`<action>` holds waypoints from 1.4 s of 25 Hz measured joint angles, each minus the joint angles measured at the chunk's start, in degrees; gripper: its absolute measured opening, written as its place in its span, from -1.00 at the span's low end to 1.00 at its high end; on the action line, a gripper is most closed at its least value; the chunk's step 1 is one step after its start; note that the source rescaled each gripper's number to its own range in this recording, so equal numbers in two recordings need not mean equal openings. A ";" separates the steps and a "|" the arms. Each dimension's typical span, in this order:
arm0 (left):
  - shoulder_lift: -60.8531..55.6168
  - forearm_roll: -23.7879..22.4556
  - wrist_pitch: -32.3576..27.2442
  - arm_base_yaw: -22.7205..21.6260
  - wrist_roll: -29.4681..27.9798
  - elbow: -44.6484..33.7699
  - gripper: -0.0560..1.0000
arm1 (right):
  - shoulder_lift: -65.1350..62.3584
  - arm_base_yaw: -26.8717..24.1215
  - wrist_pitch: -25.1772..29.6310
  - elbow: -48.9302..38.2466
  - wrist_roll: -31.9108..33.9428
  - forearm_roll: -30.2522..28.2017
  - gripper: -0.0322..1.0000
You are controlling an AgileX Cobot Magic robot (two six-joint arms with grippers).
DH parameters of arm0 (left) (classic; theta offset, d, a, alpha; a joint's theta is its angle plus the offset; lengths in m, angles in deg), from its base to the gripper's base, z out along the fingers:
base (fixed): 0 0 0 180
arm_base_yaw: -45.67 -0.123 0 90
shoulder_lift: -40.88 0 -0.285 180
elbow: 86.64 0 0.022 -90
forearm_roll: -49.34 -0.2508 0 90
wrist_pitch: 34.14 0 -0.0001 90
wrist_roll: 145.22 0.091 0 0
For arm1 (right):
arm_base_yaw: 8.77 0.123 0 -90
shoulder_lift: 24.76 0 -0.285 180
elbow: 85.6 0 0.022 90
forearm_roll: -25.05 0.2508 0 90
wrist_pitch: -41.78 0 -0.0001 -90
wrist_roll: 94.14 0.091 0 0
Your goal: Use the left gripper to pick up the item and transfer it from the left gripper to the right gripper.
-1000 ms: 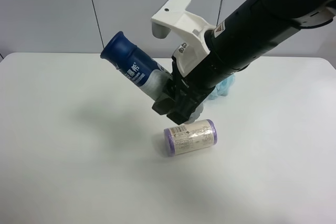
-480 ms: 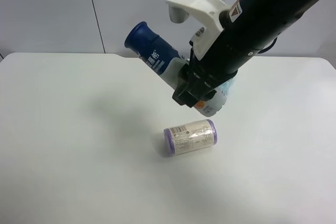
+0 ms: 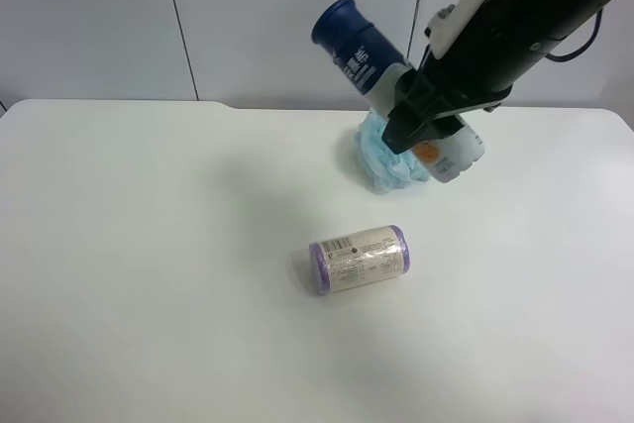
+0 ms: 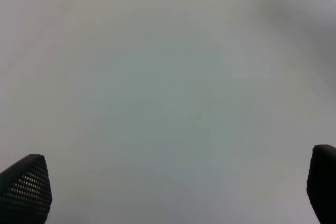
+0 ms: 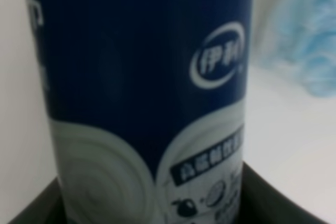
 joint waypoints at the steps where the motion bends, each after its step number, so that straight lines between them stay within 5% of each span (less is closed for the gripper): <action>1: 0.00 0.00 0.00 0.00 0.00 0.00 0.98 | -0.51 -1.33 0.06 0.00 0.15 0.00 -0.94; 17: 0.00 0.00 0.00 0.00 -0.05 0.00 0.98 | -1.34 -18.05 1.20 -2.14 0.32 0.22 -0.94; 35: 0.00 0.00 0.00 0.00 -0.04 0.00 0.98 | -1.34 -31.87 -4.83 -12.19 1.40 1.74 -0.94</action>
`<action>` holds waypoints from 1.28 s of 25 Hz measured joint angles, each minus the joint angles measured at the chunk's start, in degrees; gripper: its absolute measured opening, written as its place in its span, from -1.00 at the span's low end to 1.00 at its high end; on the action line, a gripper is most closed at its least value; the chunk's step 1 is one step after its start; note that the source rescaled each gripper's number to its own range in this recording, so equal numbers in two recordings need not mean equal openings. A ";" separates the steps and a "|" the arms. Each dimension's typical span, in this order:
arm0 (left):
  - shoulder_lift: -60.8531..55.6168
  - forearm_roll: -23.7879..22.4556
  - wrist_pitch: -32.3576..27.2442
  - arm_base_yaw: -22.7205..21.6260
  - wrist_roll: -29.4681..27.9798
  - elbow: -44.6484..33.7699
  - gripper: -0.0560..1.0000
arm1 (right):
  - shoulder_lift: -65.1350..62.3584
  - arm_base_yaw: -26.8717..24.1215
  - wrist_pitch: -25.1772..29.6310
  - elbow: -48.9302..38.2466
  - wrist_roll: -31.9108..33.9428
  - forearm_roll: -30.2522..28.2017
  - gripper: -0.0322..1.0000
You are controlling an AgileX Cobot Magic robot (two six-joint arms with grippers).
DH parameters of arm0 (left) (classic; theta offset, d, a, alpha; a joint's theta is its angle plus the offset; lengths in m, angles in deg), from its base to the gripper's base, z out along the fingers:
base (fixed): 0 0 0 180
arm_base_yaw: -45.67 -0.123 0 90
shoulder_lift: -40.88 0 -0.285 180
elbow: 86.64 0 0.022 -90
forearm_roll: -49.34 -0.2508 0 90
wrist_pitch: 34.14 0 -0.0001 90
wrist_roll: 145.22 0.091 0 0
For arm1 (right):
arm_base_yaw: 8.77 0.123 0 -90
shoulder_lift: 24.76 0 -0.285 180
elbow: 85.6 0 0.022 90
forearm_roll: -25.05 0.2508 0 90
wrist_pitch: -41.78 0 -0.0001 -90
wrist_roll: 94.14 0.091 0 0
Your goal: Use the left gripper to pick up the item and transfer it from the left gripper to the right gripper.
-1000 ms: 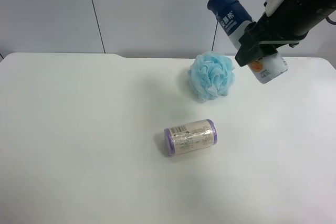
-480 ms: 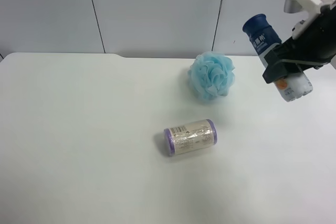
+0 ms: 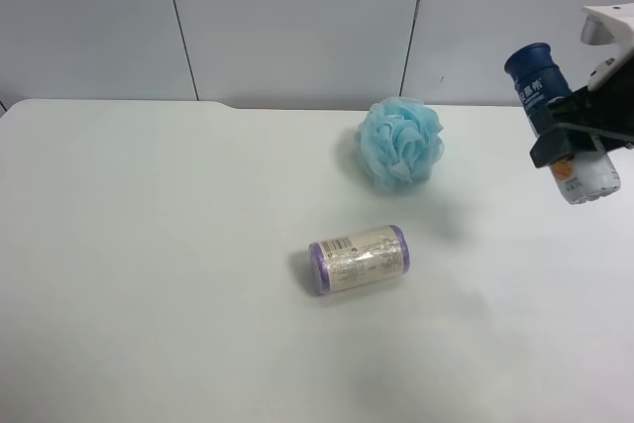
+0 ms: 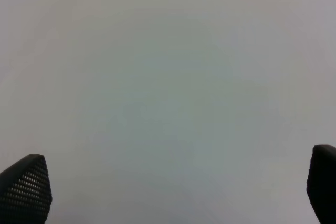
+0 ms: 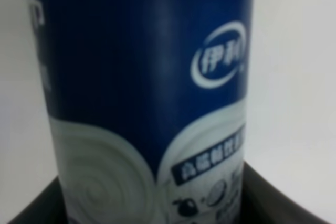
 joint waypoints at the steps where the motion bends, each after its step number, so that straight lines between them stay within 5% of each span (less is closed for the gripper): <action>1: 0.00 0.00 0.00 0.00 0.00 0.00 0.98 | 0.07 -0.04 0.00 0.01 0.05 -0.13 -0.94; 32: 0.00 0.00 0.00 0.00 0.00 0.00 0.98 | 22.37 -0.05 -9.60 -0.16 2.14 -0.68 -0.94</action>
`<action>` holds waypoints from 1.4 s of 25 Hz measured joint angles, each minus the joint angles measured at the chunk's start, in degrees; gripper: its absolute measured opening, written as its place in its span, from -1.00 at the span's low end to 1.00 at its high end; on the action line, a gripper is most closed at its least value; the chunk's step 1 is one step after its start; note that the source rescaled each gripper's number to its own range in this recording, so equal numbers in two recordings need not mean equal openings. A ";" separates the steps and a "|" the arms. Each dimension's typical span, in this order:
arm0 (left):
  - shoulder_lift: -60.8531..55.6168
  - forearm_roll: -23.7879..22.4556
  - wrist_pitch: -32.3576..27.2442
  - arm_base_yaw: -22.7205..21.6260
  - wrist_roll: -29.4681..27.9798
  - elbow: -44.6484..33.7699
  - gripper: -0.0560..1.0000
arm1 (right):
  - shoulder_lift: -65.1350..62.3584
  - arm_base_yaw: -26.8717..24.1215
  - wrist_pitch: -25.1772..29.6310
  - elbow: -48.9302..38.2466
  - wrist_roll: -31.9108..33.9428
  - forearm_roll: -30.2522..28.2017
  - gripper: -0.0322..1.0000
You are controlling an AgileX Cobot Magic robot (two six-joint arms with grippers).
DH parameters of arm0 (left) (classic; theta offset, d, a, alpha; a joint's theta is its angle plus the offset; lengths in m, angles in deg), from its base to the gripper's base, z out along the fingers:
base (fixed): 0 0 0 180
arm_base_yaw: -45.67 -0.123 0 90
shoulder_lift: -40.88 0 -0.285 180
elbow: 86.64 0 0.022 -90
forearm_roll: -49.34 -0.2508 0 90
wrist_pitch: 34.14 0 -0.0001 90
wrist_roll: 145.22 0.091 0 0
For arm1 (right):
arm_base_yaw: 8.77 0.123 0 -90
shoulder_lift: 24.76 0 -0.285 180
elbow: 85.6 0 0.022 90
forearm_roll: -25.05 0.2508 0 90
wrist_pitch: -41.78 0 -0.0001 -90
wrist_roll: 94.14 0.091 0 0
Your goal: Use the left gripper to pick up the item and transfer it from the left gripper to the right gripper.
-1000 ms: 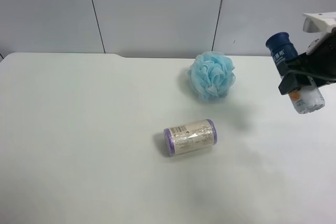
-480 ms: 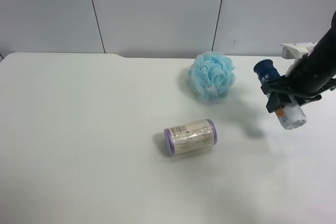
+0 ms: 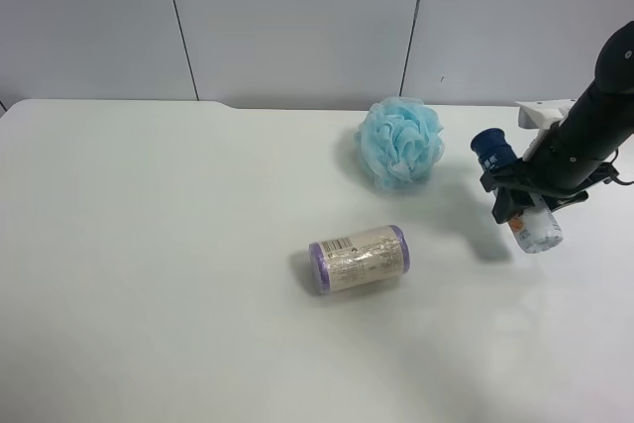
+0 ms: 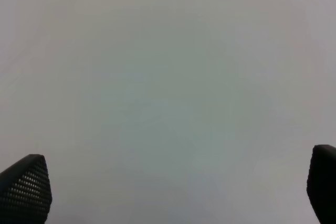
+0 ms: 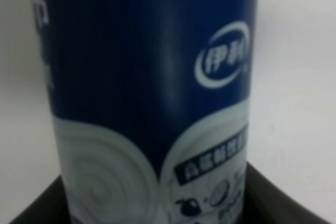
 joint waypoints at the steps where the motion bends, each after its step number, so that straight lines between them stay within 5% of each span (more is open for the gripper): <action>1: 0.00 0.00 0.00 0.00 0.00 0.00 0.98 | 0.57 0.00 0.00 0.00 0.00 0.00 -0.94; 24: 0.00 0.00 0.00 0.00 0.00 0.00 0.98 | 3.72 0.00 -2.06 0.00 0.00 -0.90 -0.93; 26: 0.00 0.00 0.00 0.00 0.00 0.00 0.98 | 3.72 0.00 -2.13 0.00 0.00 -0.90 -0.58; 28: 0.00 0.00 0.00 0.00 0.00 0.00 0.98 | 3.72 0.00 -2.24 0.00 0.26 -0.90 0.23; 30: 0.00 0.00 0.00 0.00 0.00 0.00 0.98 | 3.72 0.00 -2.24 0.00 0.48 -0.90 0.71; 35: 0.00 0.00 0.00 0.00 0.00 0.00 0.98 | 3.72 0.00 -2.30 0.00 1.93 -1.05 0.97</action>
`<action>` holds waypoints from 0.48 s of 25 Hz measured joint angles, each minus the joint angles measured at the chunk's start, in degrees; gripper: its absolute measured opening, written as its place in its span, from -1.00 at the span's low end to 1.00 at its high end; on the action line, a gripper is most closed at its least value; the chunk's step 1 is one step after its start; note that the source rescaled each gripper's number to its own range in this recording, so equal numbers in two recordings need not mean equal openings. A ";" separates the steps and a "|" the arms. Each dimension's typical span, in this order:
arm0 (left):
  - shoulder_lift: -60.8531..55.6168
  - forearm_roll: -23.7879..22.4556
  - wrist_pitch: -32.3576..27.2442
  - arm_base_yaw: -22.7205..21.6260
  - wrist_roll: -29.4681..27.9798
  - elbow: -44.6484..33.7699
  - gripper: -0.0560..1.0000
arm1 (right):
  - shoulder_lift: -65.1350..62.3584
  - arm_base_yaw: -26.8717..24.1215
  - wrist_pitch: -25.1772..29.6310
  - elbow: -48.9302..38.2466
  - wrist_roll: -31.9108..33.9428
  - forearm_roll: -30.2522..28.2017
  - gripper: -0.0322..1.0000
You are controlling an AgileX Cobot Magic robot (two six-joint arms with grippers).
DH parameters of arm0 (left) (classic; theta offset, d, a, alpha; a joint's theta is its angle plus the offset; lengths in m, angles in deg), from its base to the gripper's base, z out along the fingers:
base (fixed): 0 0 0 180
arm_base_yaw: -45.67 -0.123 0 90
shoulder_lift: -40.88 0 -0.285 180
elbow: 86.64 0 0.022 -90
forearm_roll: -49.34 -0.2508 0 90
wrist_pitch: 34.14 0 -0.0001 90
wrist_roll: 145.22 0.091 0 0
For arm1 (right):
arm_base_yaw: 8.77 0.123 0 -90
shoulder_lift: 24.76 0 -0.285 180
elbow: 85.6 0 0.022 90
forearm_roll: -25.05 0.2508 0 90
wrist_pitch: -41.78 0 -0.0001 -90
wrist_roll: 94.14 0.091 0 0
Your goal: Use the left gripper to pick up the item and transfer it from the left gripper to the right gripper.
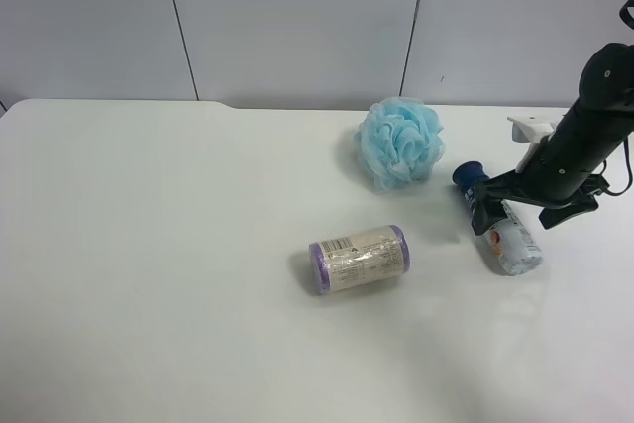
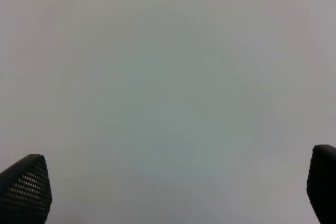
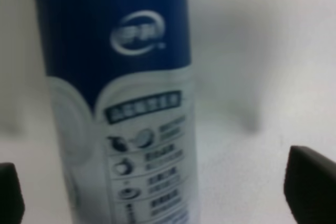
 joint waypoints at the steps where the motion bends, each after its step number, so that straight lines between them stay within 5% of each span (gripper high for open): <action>1: 0.00 0.00 0.00 0.00 0.00 0.00 0.98 | 0.00 0.00 -0.01 0.00 0.00 0.00 0.98; 12: 0.00 0.00 0.00 0.00 0.00 0.00 0.98 | 0.00 0.00 -0.14 0.00 0.01 0.00 0.99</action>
